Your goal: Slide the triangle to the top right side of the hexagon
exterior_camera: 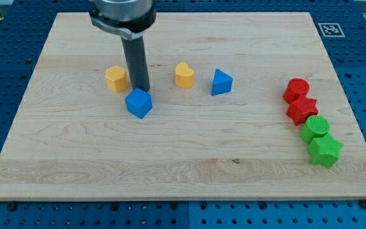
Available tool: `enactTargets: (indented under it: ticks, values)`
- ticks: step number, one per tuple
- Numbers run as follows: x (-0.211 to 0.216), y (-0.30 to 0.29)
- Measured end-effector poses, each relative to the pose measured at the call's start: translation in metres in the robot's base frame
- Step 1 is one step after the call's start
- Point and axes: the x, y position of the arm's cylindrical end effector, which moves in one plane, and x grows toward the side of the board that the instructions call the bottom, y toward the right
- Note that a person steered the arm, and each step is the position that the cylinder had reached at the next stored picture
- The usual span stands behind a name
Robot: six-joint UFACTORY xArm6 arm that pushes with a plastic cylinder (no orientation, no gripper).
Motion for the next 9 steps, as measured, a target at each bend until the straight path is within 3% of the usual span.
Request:
enactTargets:
  ticks: [4, 9]
  values:
    - [0.028, 0.156]
    - [0.013, 0.154]
